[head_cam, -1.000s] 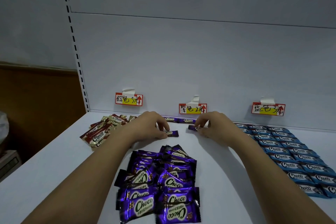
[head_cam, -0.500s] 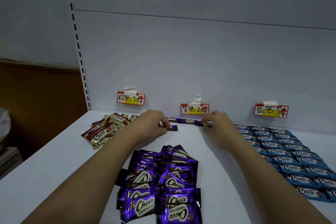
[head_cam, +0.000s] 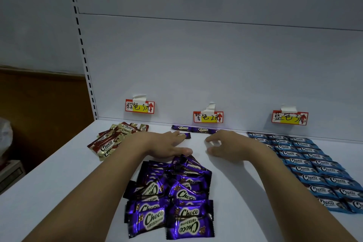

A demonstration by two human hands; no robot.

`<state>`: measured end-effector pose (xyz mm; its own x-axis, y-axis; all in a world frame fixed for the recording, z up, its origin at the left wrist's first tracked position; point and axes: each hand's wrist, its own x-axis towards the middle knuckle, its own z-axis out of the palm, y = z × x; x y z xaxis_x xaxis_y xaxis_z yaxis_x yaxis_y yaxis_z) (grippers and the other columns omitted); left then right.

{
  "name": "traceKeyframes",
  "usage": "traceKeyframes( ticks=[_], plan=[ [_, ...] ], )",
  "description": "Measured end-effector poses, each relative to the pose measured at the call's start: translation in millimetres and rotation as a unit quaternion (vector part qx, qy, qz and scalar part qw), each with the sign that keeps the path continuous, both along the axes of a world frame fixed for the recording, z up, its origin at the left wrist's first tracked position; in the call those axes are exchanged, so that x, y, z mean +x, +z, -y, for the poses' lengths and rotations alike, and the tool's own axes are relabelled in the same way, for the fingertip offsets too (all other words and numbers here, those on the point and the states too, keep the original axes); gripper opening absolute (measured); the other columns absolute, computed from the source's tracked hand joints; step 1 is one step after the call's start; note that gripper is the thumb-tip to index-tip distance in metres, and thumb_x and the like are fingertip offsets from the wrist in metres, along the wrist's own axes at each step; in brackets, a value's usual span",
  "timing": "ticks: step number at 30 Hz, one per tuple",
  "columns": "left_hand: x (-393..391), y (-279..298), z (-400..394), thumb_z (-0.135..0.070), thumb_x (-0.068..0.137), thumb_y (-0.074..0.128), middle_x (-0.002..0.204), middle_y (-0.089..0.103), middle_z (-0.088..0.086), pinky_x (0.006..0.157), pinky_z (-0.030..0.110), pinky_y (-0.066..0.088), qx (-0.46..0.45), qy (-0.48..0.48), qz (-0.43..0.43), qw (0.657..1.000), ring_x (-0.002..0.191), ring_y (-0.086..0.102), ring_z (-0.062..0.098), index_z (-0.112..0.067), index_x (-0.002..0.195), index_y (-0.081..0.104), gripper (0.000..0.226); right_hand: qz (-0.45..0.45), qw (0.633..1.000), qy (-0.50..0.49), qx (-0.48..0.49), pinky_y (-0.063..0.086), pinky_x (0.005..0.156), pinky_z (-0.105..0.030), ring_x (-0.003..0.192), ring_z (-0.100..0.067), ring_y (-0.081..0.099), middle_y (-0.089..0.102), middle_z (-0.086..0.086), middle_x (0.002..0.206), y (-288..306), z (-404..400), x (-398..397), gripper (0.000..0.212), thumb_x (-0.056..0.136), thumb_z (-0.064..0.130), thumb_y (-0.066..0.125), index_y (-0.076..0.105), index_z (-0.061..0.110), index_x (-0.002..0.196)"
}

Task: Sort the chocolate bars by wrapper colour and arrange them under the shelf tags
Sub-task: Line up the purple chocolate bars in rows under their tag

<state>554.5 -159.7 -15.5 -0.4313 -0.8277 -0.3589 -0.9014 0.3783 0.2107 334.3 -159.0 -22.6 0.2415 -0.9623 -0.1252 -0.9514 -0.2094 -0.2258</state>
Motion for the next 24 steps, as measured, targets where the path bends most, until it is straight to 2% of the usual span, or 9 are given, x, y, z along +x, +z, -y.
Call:
traceKeyframes(
  ticks=[5, 12, 14, 15, 16, 18, 19, 21, 24],
  plan=[
    [-1.6, -9.0, 6.3, -0.059, 0.098, 0.023, 0.162, -0.008, -0.004, 0.121, 0.038, -0.004, -0.002, 0.0, -0.037, 0.999, 0.148, -0.009, 0.011, -0.026, 0.155, 0.002, 0.069, -0.003, 1.0, 0.001, -0.001, 0.036, 0.104, -0.033, 0.132, -0.02, 0.042, 0.042, 0.004, 0.149, 1.6, -3.6, 6.5, 0.05, 0.095, 0.045, 0.054, 0.046, 0.03, 0.142],
    [-2.8, -13.5, 8.4, -0.057, 0.098, 0.025, 0.162, -0.007, -0.005, 0.12, 0.036, -0.004, -0.014, 0.003, -0.07, 0.997, 0.148, -0.009, 0.011, -0.027, 0.155, 0.005, 0.067, 0.002, 1.0, 0.001, 0.001, 0.035, 0.105, -0.033, 0.132, -0.021, 0.04, 0.043, 0.003, 0.148, 1.4, -3.9, 6.8, 0.05, 0.094, 0.045, 0.055, 0.046, 0.029, 0.141],
    [-2.5, -7.7, 5.2, -0.053, 0.099, 0.031, 0.163, 0.003, -0.005, 0.118, 0.028, 0.003, -0.031, -0.004, -0.112, 0.993, 0.148, -0.001, 0.011, -0.028, 0.154, 0.015, 0.063, 0.007, 1.0, 0.002, -0.004, 0.036, 0.104, -0.032, 0.131, -0.02, 0.042, 0.044, 0.004, 0.147, 2.1, -5.0, 6.6, 0.049, 0.094, 0.044, 0.056, 0.048, 0.028, 0.14],
    [-0.9, -2.6, 2.9, -0.049, 0.099, 0.038, 0.161, 0.016, -0.005, 0.112, 0.02, 0.012, -0.046, -0.008, -0.144, 0.988, 0.147, 0.011, 0.01, -0.029, 0.151, 0.028, 0.057, 0.02, 1.0, 0.005, -0.011, 0.037, 0.101, -0.03, 0.127, -0.018, 0.046, 0.046, 0.003, 0.144, 3.3, -5.8, 6.9, 0.047, 0.094, 0.042, 0.057, 0.05, 0.028, 0.138],
    [1.8, 3.1, 0.6, -0.044, 0.098, 0.046, 0.154, 0.032, -0.005, 0.104, 0.017, 0.022, -0.061, -0.01, -0.173, 0.983, 0.142, 0.026, 0.011, -0.03, 0.144, 0.043, 0.048, 0.042, 0.999, 0.012, -0.023, 0.04, 0.095, -0.027, 0.12, -0.015, 0.051, 0.051, 0.003, 0.139, 4.7, -6.4, 7.5, 0.043, 0.094, 0.039, 0.058, 0.054, 0.026, 0.135],
    [8.3, 13.3, -1.8, -0.038, 0.092, 0.062, 0.127, 0.059, -0.009, 0.093, 0.024, 0.039, -0.059, -0.017, -0.219, 0.974, 0.117, 0.053, 0.011, -0.031, 0.118, 0.068, 0.028, 0.106, 0.993, 0.034, -0.047, 0.043, 0.078, -0.019, 0.096, -0.007, 0.058, 0.062, 0.004, 0.119, 8.2, -7.6, 10.2, 0.03, 0.093, 0.036, 0.061, 0.063, 0.025, 0.121],
    [10.3, 17.1, -3.2, -0.036, 0.088, 0.068, 0.113, 0.067, -0.011, 0.089, 0.029, 0.046, -0.04, -0.022, -0.235, 0.971, 0.105, 0.059, 0.011, -0.031, 0.107, 0.073, 0.02, 0.135, 0.989, 0.044, -0.051, 0.043, 0.07, -0.017, 0.085, -0.002, 0.058, 0.064, 0.006, 0.108, 10.0, -8.2, 12.1, 0.023, 0.092, 0.034, 0.062, 0.067, 0.025, 0.113],
    [10.6, 22.1, -6.8, -0.035, 0.084, 0.073, 0.099, 0.071, -0.012, 0.084, 0.032, 0.05, -0.002, -0.038, -0.24, 0.97, 0.094, 0.062, 0.014, -0.032, 0.096, 0.077, 0.013, 0.171, 0.983, 0.06, -0.035, 0.044, 0.063, -0.015, 0.071, 0.001, 0.059, 0.068, 0.006, 0.095, 12.5, -9.2, 16.2, 0.013, 0.091, 0.029, 0.064, 0.07, 0.024, 0.102],
    [5.8, 20.9, -10.1, -0.03, 0.081, 0.076, 0.085, 0.071, -0.018, 0.075, 0.022, 0.048, 0.026, -0.062, -0.218, 0.974, 0.079, 0.061, 0.003, -0.032, 0.093, 0.077, 0.012, 0.194, 0.979, 0.062, 0.022, 0.046, 0.055, -0.017, 0.056, -0.001, 0.058, 0.071, 0.003, 0.083, 11.9, -11.7, 19.6, 0.012, 0.093, 0.024, 0.063, 0.073, 0.019, 0.097]
  ],
)
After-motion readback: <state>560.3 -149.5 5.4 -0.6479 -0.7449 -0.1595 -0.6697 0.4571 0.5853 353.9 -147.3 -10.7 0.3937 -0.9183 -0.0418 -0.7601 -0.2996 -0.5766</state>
